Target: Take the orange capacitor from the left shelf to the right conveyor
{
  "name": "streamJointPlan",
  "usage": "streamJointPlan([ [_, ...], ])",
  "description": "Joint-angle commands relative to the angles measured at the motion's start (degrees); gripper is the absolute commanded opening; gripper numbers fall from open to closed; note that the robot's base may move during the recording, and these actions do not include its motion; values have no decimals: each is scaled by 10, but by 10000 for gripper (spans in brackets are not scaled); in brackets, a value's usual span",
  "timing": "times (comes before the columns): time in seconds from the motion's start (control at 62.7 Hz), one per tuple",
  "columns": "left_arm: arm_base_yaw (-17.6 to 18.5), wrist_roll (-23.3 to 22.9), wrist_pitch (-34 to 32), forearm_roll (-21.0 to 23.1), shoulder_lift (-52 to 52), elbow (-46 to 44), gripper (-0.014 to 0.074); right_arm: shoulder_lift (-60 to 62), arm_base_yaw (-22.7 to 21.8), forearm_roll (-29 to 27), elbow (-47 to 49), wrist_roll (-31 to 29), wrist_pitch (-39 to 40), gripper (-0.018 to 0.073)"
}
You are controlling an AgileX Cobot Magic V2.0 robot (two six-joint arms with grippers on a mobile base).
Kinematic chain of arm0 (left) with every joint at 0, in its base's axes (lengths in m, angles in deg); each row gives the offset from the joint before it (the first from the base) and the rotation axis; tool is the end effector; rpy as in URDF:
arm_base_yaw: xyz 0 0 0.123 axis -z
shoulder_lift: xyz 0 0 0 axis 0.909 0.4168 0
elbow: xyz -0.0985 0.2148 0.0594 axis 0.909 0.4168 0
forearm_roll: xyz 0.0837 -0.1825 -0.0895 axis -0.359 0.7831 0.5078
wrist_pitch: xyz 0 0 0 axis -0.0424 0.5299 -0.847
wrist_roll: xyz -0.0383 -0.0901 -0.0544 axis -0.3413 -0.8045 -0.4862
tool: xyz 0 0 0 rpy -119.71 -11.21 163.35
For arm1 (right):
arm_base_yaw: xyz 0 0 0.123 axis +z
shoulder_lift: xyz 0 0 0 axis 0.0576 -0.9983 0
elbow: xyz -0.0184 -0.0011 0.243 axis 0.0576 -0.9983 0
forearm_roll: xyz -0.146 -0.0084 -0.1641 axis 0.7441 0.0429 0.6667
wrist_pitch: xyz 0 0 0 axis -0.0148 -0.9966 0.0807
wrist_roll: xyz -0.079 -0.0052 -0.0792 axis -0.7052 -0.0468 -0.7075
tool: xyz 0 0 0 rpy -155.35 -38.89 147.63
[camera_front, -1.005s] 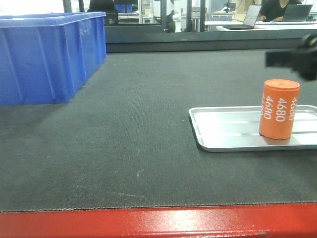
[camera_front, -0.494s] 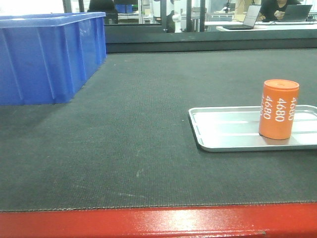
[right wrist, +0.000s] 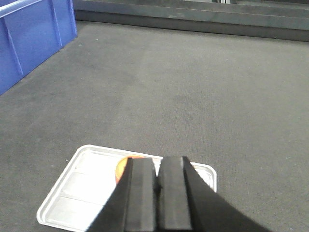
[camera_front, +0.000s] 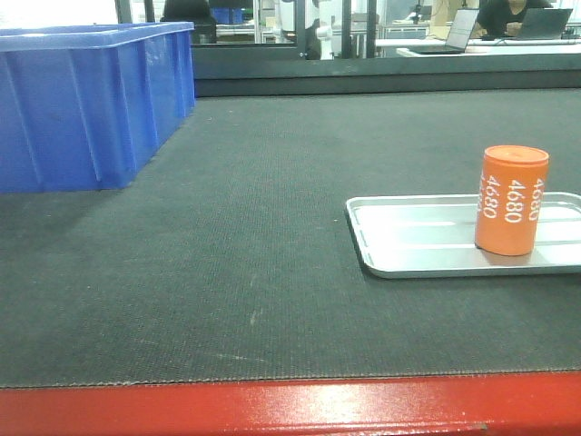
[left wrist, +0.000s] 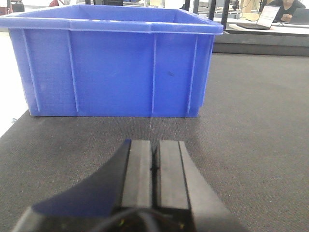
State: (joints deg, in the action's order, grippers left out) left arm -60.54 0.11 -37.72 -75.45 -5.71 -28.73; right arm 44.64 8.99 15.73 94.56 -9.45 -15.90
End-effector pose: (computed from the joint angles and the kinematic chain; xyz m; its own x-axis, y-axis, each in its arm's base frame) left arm 0.0868 -0.0078 0.1995 0.0069 -0.0452 -0.9990 0.0887 0.9951 -0.0444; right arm 0.1413 0.0267 0.2893 -0.2008 -0.0071 -0.9796 -0.1710 0.9849 0.0279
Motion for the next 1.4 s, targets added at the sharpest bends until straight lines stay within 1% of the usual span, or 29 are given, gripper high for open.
streamJointPlan([
  [0.0,-1,-1,-50,2,-5,-3,-127,2,2,-2,14,1,60,57],
  [0.08,-1,-1,-50,2,-5,-3,-127,15,-1,-8,2,1,64,57],
  [0.159,-1,-1,-50,2,-5,-3,-127,59,-15,-14,-23,-2,62,57],
  [0.255,-1,-1,-50,2,-5,-3,-127,129,-49,-41,-69,-25,62,57],
  [0.319,-1,-1,-50,2,-5,-3,-127,181,-81,-78,-111,-55,62,57],
  [0.367,-1,-1,-50,2,-5,-3,-127,212,-96,-95,-139,-72,63,57],
  [0.431,-1,-1,-50,2,-5,-3,-127,254,-117,-106,-178,-88,70,57],
  [0.574,-1,-1,-50,2,-5,-3,-127,328,-147,-107,-249,-90,95,57],
  [0.75,-1,-1,-50,2,-5,-3,-127,333,-151,-107,-295,-90,149,57],
  [1.388,-1,-1,-50,2,-5,-3,-127,333,-151,-107,-293,-90,137,57],
])
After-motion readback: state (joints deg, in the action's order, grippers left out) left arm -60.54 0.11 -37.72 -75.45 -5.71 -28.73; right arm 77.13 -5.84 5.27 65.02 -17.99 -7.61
